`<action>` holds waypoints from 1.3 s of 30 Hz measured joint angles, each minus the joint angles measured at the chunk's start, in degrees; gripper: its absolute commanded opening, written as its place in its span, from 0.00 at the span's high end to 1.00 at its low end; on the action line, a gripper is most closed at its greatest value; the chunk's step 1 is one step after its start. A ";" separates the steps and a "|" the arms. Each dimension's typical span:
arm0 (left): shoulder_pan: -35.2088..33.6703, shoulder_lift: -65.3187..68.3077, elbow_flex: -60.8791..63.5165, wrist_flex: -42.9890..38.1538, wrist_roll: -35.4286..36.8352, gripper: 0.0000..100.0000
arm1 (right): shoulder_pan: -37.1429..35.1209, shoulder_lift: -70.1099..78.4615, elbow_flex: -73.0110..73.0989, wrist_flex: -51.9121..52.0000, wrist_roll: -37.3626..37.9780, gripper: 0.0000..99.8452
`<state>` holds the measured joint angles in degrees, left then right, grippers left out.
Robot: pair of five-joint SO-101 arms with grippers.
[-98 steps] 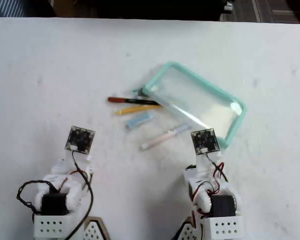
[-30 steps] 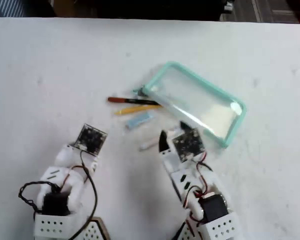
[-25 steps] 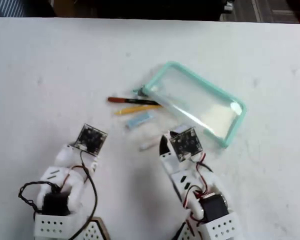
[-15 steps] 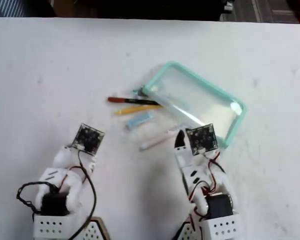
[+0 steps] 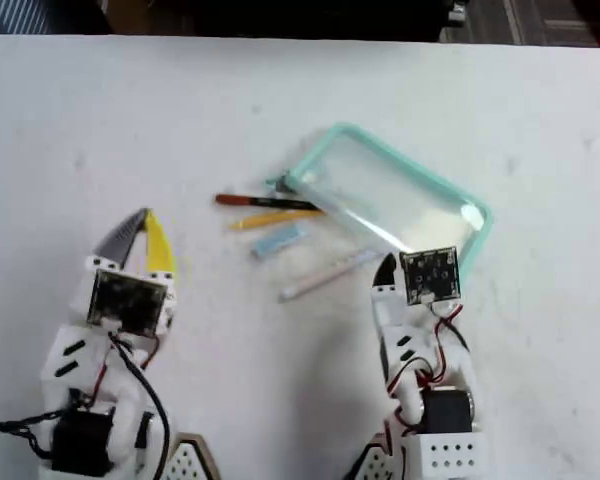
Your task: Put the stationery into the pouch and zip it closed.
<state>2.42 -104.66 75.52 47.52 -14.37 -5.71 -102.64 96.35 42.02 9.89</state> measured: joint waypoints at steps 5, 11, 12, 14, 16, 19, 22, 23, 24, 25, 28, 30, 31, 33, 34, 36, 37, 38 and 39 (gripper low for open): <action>8.18 10.02 -0.09 -4.31 0.79 0.98 | 0.09 0.00 0.00 0.26 5.89 0.96; 8.88 34.55 0.00 -14.07 0.79 0.98 | 0.09 0.00 0.00 1.05 7.30 0.96; 8.97 38.33 -0.09 -15.38 0.79 0.98 | 0.18 0.00 0.00 1.05 7.30 0.97; 8.88 45.45 -1.85 -16.62 1.85 0.98 | 0.18 0.00 0.00 1.05 7.30 0.99; 8.09 50.99 -3.52 -17.23 4.40 0.98 | 0.18 0.00 0.00 1.05 7.30 0.98; 5.01 54.95 -5.27 -17.93 9.23 0.98 | 0.18 0.00 0.00 1.05 7.65 0.98; 1.85 55.65 -5.54 -19.52 12.57 0.98 | 0.18 0.00 0.00 1.05 7.65 0.98; 1.14 55.74 -5.54 -20.22 12.84 0.98 | 0.18 0.00 0.00 1.05 7.65 0.98; 0.70 55.82 -5.54 -21.19 13.10 0.98 | 0.18 0.00 0.00 1.05 7.65 0.98; 0.53 55.82 -5.19 -22.42 13.19 0.98 | 0.18 0.00 0.00 1.05 7.65 0.98; 0.35 55.82 -3.34 -25.85 13.36 0.98 | 0.18 0.00 0.00 1.05 10.20 0.98; 0.35 55.82 -2.90 -27.08 13.36 0.98 | 0.18 0.00 0.00 1.76 12.13 0.98; 0.35 55.82 -2.90 -27.25 13.36 0.98 | 0.18 0.00 0.00 2.11 12.57 0.98; 0.35 55.82 -2.90 -27.52 13.36 0.98 | -0.70 0.00 0.00 2.11 13.01 0.98; 0.35 55.82 -2.90 -27.52 13.36 0.98 | -1.41 0.00 0.00 2.11 13.01 0.98; 0.35 55.82 -2.90 -27.52 13.36 0.98 | -2.73 0.00 0.00 2.11 13.27 0.98; 0.35 55.82 -2.90 -27.52 13.36 0.98 | -3.52 0.00 0.00 2.11 13.36 0.98; 0.35 55.82 -2.90 -27.52 13.36 0.98 | -4.31 0.00 0.00 2.20 13.36 0.98; 0.35 55.82 -2.90 -27.52 13.36 0.98 | -5.01 0.00 0.00 2.64 13.36 0.98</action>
<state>2.77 -48.84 72.62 20.00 -1.01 -10.73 -102.64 96.35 44.66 23.25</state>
